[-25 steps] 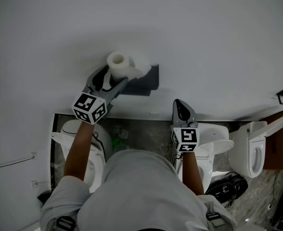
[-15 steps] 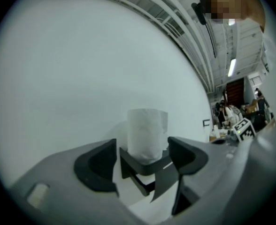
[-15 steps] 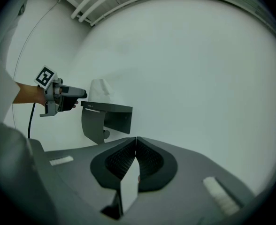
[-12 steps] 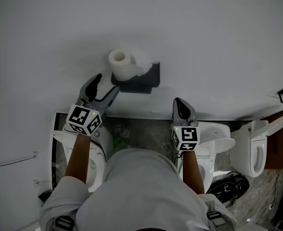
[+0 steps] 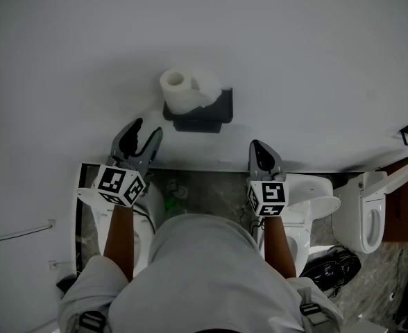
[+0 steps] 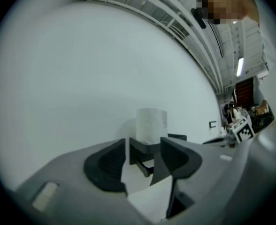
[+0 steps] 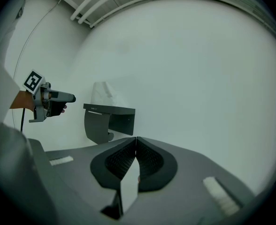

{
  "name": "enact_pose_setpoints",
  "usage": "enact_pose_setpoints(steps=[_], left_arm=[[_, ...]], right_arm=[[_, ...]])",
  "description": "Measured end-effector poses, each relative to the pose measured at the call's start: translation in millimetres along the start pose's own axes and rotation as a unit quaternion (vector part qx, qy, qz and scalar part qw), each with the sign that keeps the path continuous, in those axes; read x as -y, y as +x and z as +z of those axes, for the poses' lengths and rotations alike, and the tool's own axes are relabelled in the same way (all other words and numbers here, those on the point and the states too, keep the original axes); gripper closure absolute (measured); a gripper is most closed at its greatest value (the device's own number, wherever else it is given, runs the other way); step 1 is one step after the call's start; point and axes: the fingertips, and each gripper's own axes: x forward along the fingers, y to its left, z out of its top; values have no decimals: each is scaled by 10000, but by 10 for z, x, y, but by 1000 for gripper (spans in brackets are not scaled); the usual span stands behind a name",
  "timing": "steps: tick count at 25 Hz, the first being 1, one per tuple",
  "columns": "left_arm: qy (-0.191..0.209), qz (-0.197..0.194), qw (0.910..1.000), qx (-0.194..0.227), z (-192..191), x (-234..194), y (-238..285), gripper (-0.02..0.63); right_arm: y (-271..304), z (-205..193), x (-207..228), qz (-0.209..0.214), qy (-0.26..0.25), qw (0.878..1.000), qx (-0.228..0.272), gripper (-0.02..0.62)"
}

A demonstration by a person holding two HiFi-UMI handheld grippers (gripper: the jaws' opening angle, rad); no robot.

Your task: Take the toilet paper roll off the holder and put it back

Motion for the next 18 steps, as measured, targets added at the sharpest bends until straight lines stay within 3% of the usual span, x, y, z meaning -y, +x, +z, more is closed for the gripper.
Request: enact_pose_setpoints(steps=[18], left_arm=[[-124,136,9998,63,41,46,-334,519]], right_arm=[[-253,174,-249,-147,55,9998,120,592]])
